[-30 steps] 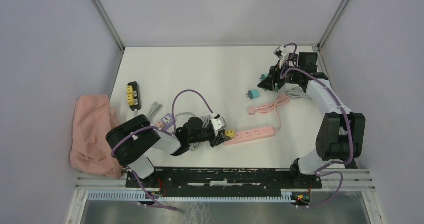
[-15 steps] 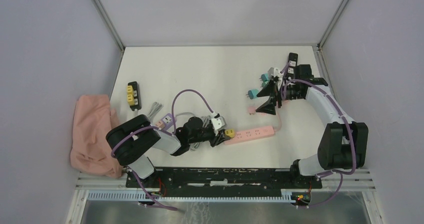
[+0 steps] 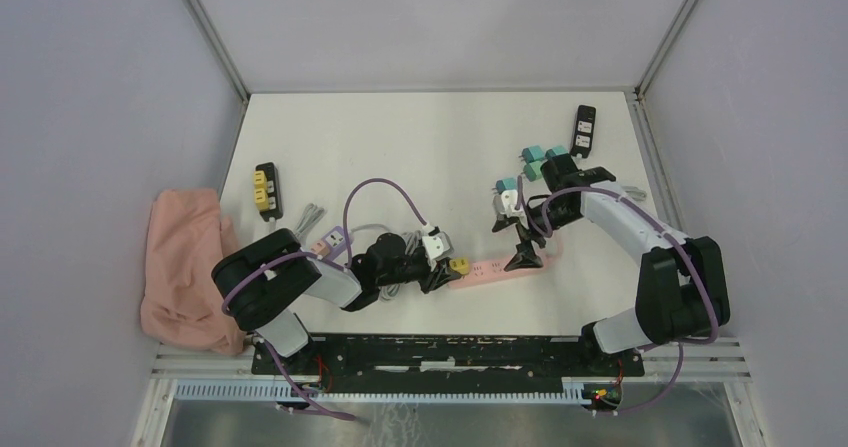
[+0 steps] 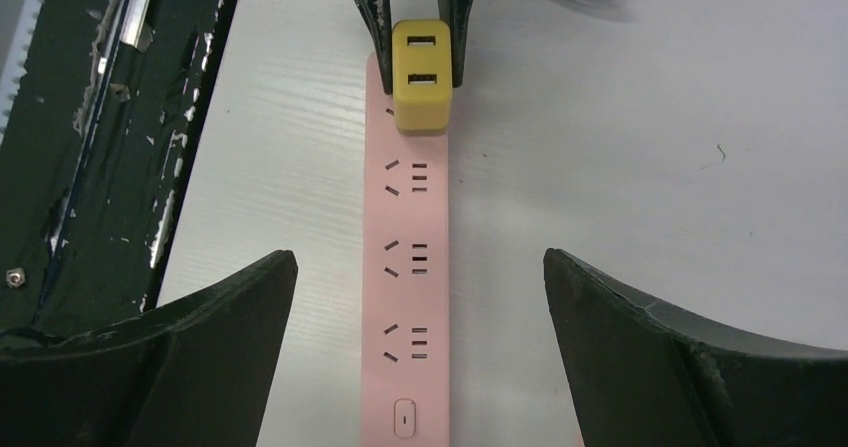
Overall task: Pull the plug off the socket
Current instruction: Remove the plug from the socket.
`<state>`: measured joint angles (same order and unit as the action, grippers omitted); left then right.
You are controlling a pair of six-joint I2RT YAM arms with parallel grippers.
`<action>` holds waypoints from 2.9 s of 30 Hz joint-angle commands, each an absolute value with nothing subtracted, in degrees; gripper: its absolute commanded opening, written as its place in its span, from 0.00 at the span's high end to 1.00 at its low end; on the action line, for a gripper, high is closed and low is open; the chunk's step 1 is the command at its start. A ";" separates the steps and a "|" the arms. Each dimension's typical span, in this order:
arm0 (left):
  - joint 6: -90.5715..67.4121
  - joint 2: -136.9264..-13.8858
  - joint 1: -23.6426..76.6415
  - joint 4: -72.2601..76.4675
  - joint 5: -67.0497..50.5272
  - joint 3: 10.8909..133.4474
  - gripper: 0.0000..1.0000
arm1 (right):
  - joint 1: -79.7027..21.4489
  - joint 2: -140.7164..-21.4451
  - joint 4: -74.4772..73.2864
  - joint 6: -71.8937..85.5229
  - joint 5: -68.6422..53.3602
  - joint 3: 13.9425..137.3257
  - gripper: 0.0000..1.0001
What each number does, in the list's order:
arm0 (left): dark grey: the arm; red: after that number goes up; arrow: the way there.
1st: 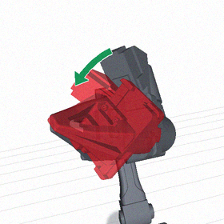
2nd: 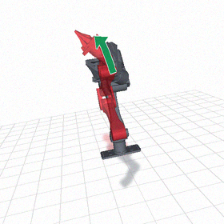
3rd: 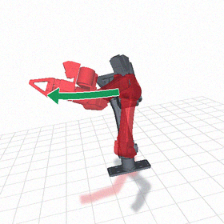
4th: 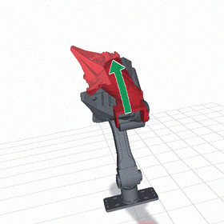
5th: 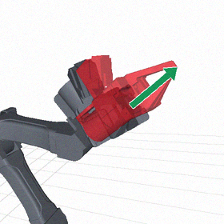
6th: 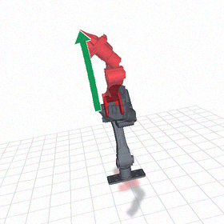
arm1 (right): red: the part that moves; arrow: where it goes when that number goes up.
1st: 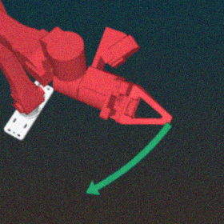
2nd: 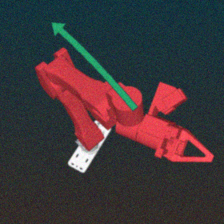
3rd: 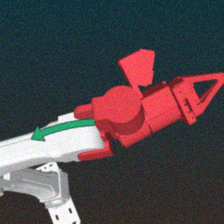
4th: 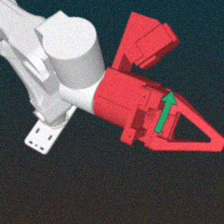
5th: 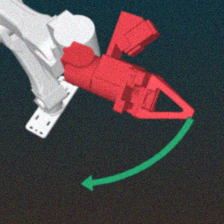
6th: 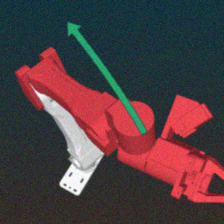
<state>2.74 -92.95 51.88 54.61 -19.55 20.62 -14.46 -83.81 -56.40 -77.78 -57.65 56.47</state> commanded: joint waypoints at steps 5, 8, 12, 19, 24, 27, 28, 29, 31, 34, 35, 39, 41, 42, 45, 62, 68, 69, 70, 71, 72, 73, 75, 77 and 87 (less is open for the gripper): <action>0.11 -91.74 51.44 54.98 -15.77 20.23 0.97 | -18.62 -83.70 -52.92 -79.91 -52.16 54.88 0.00; 0.01 -91.67 51.42 54.84 -15.53 20.25 0.97 | -19.85 -84.08 -52.20 -79.67 -50.95 54.60 0.00; -0.09 -91.49 51.46 54.84 -15.30 20.29 0.97 | -21.37 -84.42 -51.53 -79.36 -50.00 54.36 0.00; -0.65 -90.83 51.50 54.84 -15.25 20.20 0.97 | -23.45 -84.93 -50.90 -78.97 -48.84 54.11 0.00; -0.99 -90.04 51.42 54.81 -15.24 20.05 0.97 | -24.88 -85.45 -50.67 -78.93 -47.62 54.06 0.00; -1.05 -89.55 51.43 54.82 -15.29 19.91 0.97 | -25.54 -85.60 -50.54 -78.80 -47.10 54.05 0.00; -1.05 -89.44 51.47 54.80 -15.29 19.95 0.97 | -25.71 -85.65 -50.52 -78.76 -46.92 54.10 0.00; -1.05 -89.35 51.50 54.82 -15.34 19.88 0.97 | -25.93 -85.69 -50.46 -78.68 -46.72 54.08 0.00; -1.05 -89.19 51.44 54.84 -15.44 19.95 0.97 | -26.21 -85.78 -50.45 -78.54 -46.32 54.11 0.00; -1.05 -89.10 51.48 54.97 -15.64 20.04 0.97 | -26.84 -85.95 -50.40 -78.50 -45.53 54.12 0.00; -1.07 -89.07 51.47 55.08 -15.71 20.04 0.97 | -27.07 -86.02 -50.41 -78.42 -45.29 54.16 0.00; -1.01 -89.07 51.45 55.36 -15.99 20.16 0.97 | -28.36 -86.51 -48.79 -76.41 -43.45 54.14 0.00; -1.05 -89.20 51.50 55.46 -16.13 20.17 0.97 | -29.08 -86.88 -47.86 -75.35 -42.09 54.15 0.00; -1.01 -89.16 51.50 55.52 -16.17 20.19 0.97 | -29.38 -87.13 -46.91 -74.34 -41.18 54.06 0.00; -1.05 -89.26 51.52 55.86 -16.24 20.20 0.97 | -30.24 -88.02 -44.73 -72.15 -38.29 53.73 0.00; -3.16 -88.04 51.45 60.50 -14.81 18.63 0.97 | -35.77 -90.42 -40.34 -71.13 -29.52 51.47 0.37; -5.32 -88.94 51.45 65.65 -13.80 17.48 0.97 | -36.51 -89.83 -40.00 -70.21 -29.43 51.85 0.75; -5.94 -89.12 51.46 66.87 -13.21 17.26 0.97 | -36.64 -89.75 -40.05 -70.12 -29.28 51.86 0.79; -6.60 -89.45 51.43 68.43 -12.43 16.85 0.97 | -36.76 -89.70 -40.00 -70.09 -29.02 51.97 0.84; -7.50 -89.84 51.43 70.28 -11.61 16.49 0.97 | -36.96 -89.84 -40.06 -70.02 -28.64 52.04 0.87; -8.44 -90.11 51.47 72.18 -10.68 16.10 0.97 | -37.16 -90.04 -40.26 -70.02 -28.08 52.16 0.90; -9.34 -90.24 51.50 73.72 -10.08 15.89 0.97 | -37.30 -90.29 -40.46 -70.08 -27.16 52.26 0.93; -10.59 -89.91 51.47 74.75 -9.91 16.24 0.97 | -37.77 -90.91 -40.61 -70.05 -25.90 52.47 0.94; -11.77 -89.35 51.43 75.09 -9.74 16.60 0.97 | -37.96 -91.35 -40.98 -70.01 -25.46 52.88 0.96; 2.87 -85.62 52.89 61.20 -6.29 18.56 0.97 | -38.16 -91.35 -42.31 -69.94 -25.05 53.86 1.00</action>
<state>-6.22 -89.78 52.73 58.81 -12.51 15.81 -37.87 -90.74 -39.59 -69.47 -26.89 52.69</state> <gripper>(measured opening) 0.362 0.504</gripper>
